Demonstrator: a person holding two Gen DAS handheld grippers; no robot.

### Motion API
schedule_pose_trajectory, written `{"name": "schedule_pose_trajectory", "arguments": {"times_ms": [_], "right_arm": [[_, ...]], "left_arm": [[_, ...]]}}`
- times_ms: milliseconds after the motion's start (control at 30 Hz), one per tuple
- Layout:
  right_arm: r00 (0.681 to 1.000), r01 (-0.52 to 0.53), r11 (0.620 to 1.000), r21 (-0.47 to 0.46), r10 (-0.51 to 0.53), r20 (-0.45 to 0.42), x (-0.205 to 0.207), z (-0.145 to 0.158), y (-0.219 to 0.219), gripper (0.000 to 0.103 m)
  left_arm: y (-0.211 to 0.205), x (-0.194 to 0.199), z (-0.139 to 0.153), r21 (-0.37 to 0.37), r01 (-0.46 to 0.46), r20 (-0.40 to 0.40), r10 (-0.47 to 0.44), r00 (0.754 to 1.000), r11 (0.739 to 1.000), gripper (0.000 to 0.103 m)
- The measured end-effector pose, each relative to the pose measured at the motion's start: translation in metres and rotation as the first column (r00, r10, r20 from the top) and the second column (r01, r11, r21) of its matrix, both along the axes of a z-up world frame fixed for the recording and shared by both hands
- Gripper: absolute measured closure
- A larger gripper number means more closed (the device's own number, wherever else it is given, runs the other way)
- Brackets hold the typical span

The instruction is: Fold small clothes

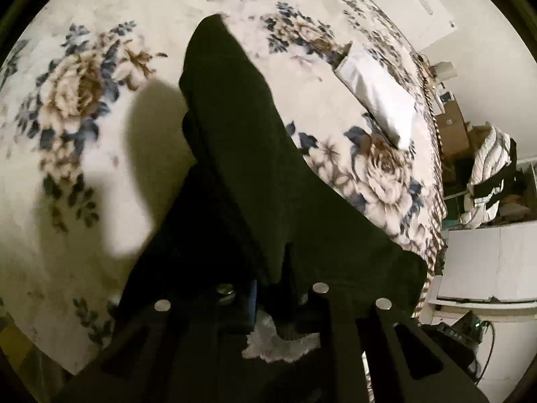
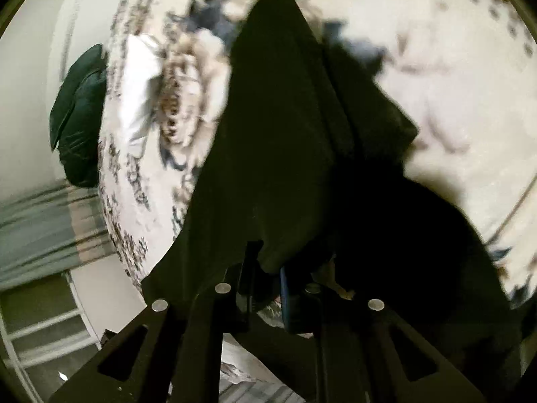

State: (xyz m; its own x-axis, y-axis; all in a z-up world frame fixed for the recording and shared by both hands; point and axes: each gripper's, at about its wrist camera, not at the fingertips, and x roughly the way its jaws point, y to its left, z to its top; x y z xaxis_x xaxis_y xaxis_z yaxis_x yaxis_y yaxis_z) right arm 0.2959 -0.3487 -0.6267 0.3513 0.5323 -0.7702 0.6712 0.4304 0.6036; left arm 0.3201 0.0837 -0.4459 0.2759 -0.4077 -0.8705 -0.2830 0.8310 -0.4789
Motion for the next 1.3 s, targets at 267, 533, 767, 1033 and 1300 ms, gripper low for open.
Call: {"name": "schedule_pose_trajectory", "arguments": {"times_ms": [267, 533, 767, 1033, 1300], "right_arm": [[0.986, -0.147, 0.985, -0.086, 0.139, -0.092, -0.018, -0.025, -0.004, 0.091], [0.955, -0.275, 0.955, -0.11, 0.258, -0.147, -0.011, -0.039, 0.001, 0.055], [0.987, -0.155, 0.954, -0.257, 0.158, -0.009, -0.01, 0.028, -0.034, 0.04], [0.984, -0.151, 0.874, -0.462, 0.176, 0.012, 0.068, 0.009, -0.064, 0.04], [0.982, -0.187, 0.869, -0.457, 0.181, -0.059, 0.069, -0.01, -0.073, 0.035]], "left_arm": [[-0.007, -0.02, -0.075, 0.044, 0.041, -0.121, -0.036, 0.992, 0.998, 0.088], [0.018, -0.03, -0.032, -0.046, 0.019, -0.125, -0.025, 0.992, 0.999, 0.081], [0.057, 0.011, -0.006, 0.022, -0.077, -0.038, 0.078, 0.996, 0.997, 0.073], [0.08, 0.077, -0.083, 0.094, -0.019, -0.099, 0.028, 0.995, 0.995, 0.047], [0.087, 0.056, -0.057, -0.001, 0.008, -0.032, -0.008, 0.999, 1.0, 0.045]]}}
